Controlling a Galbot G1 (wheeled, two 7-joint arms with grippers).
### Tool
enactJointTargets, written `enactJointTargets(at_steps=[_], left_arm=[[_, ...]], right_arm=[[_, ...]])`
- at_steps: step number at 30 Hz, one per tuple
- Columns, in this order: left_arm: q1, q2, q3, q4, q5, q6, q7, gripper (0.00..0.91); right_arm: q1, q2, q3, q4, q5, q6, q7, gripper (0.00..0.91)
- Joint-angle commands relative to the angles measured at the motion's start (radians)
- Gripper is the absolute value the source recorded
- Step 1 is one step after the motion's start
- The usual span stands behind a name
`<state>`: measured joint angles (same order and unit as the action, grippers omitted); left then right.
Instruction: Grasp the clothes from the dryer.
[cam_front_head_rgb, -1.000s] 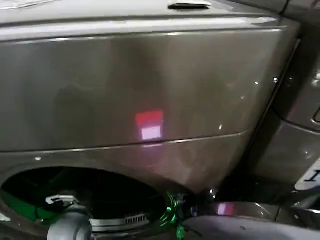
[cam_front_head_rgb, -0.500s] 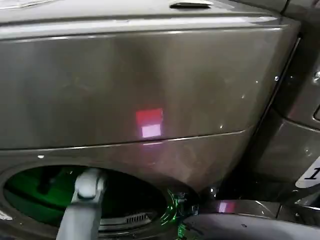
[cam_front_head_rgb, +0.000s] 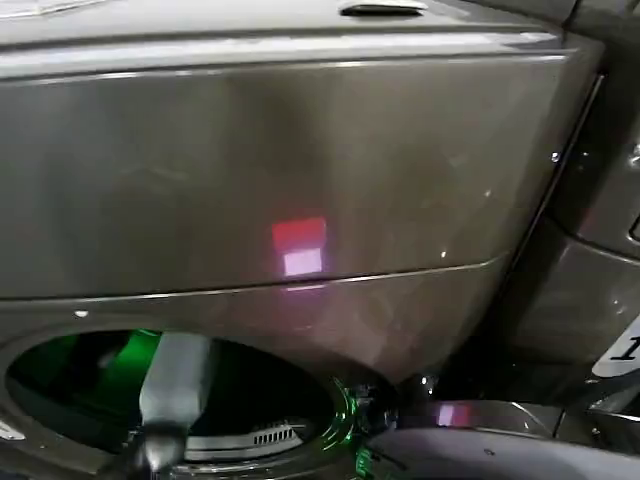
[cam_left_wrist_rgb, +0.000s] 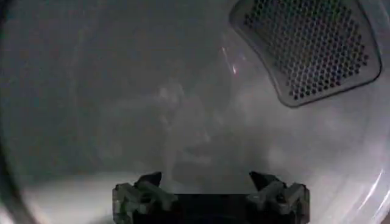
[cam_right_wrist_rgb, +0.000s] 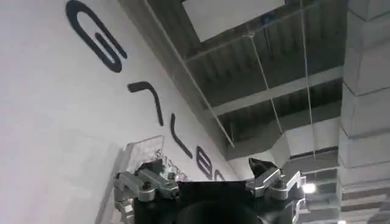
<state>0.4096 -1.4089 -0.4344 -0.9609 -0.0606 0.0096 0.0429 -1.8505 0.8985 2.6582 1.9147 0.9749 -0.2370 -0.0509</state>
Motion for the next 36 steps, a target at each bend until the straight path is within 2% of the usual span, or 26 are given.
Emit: enactJointTargets(at_steps=[1,3,6,11,14,15,18,23,28,36], left_arm=[[-0.218,0.022,0.085,0.321,-0.024,0.040,0.170,0.907],[-0.246,0.040,0.126,0.393,0.042,0.037,0.305,0.907],[-0.303,0.079,0.275,0.475,0.074,0.005,0.485,0.907],[-0.455,0.095,0.477,0.612,0.186,-0.013,0.719,0.907],[-0.508,0.078,0.528,0.671,0.382,-0.054,0.867,0.907],[-0.521,0.075,0.545,0.685,0.407,-0.095,0.911,0.907],[-0.559,0.056,0.569,0.718,0.524,-0.128,1.016,0.907],[-0.585,0.051,0.631,0.749,0.657,-0.147,1.049,0.907],[-0.584,0.060,0.638,0.753,0.824,-0.155,0.992,0.907],[-0.578,0.073,0.601,0.743,0.898,-0.122,0.851,0.907]], right_arm=[[-0.001,-0.001,0.004,-0.009,0.002,0.000,0.000,0.907],[-0.003,-0.003,0.005,-0.012,0.002,0.001,-0.002,0.907],[-0.001,-0.007,0.002,-0.012,0.003,0.000,-0.004,0.907],[-0.002,-0.009,0.001,-0.017,0.003,0.000,-0.007,0.907],[-0.006,-0.010,0.004,-0.018,0.003,0.001,-0.007,0.907],[-0.006,-0.010,0.003,-0.016,0.003,0.001,-0.007,0.907],[-0.006,-0.007,0.001,-0.012,0.003,0.001,-0.007,0.907],[-0.010,0.000,0.005,-0.009,0.006,0.002,-0.007,0.907],[-0.011,0.011,0.004,0.006,0.016,0.002,-0.006,0.907],[-0.014,0.027,0.011,0.025,0.032,0.000,-0.004,0.907]])
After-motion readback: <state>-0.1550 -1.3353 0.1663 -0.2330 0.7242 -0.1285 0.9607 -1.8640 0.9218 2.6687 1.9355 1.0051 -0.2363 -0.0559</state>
